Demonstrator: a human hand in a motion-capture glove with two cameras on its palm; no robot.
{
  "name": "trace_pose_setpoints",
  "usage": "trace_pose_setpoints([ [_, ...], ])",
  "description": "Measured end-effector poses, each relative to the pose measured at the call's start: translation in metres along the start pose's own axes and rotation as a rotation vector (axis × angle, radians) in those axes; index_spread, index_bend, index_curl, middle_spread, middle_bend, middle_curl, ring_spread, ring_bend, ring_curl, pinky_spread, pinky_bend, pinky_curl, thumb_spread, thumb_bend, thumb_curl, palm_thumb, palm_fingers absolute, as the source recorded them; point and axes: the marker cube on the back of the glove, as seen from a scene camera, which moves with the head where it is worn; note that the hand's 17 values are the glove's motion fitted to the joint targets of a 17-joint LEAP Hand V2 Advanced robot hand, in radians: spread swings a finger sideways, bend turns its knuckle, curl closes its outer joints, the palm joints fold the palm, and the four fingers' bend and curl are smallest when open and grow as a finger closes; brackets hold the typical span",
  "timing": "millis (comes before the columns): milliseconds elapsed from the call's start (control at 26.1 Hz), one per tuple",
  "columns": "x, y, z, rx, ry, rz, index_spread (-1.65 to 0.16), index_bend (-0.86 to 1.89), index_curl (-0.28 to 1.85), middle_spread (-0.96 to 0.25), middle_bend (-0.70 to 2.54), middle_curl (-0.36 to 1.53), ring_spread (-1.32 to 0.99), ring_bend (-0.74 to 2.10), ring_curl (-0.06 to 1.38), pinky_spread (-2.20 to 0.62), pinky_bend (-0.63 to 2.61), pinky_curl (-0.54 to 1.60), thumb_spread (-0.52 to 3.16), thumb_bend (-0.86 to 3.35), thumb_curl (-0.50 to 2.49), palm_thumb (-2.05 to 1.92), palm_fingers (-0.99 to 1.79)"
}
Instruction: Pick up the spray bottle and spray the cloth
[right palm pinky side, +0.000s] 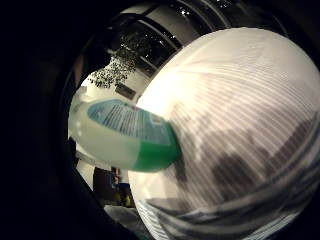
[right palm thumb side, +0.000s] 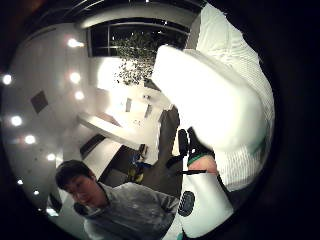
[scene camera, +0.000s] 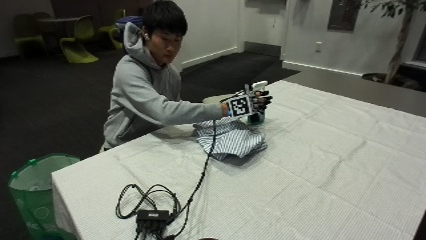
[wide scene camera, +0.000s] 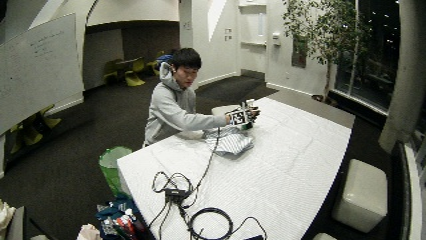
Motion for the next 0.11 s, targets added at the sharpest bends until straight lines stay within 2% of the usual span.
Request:
trace_pose_setpoints([
  [115, -0.0047, 0.0011, -0.0086, 0.096, 0.010, -0.001, -0.28, 0.02, 0.32, -0.05, 0.21, 0.39, -0.12, 0.35, 0.39, -0.02, 0.60, 0.42, 0.70, -0.04, 0.66, 0.85, 0.35],
])
